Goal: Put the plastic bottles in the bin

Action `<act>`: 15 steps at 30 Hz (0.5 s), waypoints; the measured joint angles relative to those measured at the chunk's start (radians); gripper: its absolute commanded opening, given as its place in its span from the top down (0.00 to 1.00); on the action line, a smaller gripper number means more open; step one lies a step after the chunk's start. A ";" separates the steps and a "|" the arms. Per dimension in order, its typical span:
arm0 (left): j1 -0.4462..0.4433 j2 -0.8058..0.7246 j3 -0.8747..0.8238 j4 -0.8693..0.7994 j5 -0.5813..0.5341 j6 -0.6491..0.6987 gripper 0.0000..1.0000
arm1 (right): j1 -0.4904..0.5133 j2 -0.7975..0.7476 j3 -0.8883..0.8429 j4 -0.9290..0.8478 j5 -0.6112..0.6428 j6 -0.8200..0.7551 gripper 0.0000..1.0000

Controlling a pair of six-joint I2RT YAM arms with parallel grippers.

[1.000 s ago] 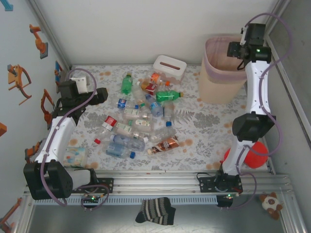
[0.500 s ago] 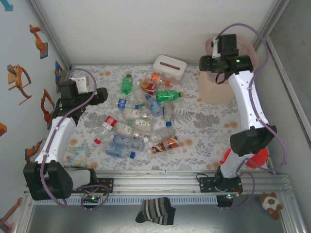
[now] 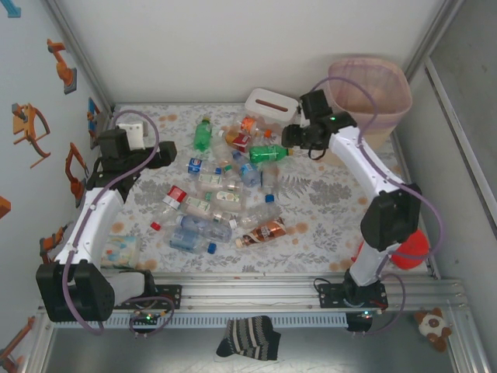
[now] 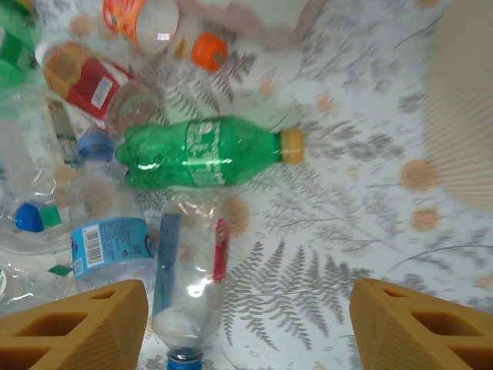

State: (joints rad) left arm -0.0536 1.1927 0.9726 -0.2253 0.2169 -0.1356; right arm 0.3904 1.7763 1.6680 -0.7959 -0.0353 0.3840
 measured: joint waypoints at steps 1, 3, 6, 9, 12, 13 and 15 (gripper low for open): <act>-0.001 -0.002 0.000 0.000 -0.001 0.003 0.00 | 0.010 0.020 -0.011 0.011 -0.003 0.013 0.19; -0.005 -0.006 0.000 0.000 -0.008 0.004 0.00 | 0.033 0.067 -0.027 0.039 -0.012 0.033 0.19; -0.005 -0.010 0.000 0.000 -0.008 0.004 0.00 | 0.059 0.130 -0.032 0.069 -0.019 0.058 0.19; -0.005 -0.012 0.000 -0.001 -0.008 0.004 0.00 | 0.076 0.177 -0.032 0.089 -0.021 0.084 0.20; -0.005 -0.016 0.000 -0.001 -0.008 0.004 0.00 | 0.087 0.212 -0.032 0.108 -0.021 0.108 0.21; -0.005 -0.016 0.000 -0.001 -0.008 0.004 0.00 | 0.090 0.221 -0.032 0.114 -0.020 0.116 0.20; -0.005 -0.016 0.000 -0.001 -0.007 0.004 0.00 | 0.098 0.240 -0.032 0.124 -0.017 0.129 0.21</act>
State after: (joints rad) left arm -0.0589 1.1763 0.9722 -0.2260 0.2096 -0.1318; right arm 0.4885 2.0163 1.6360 -0.6720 -0.0525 0.5125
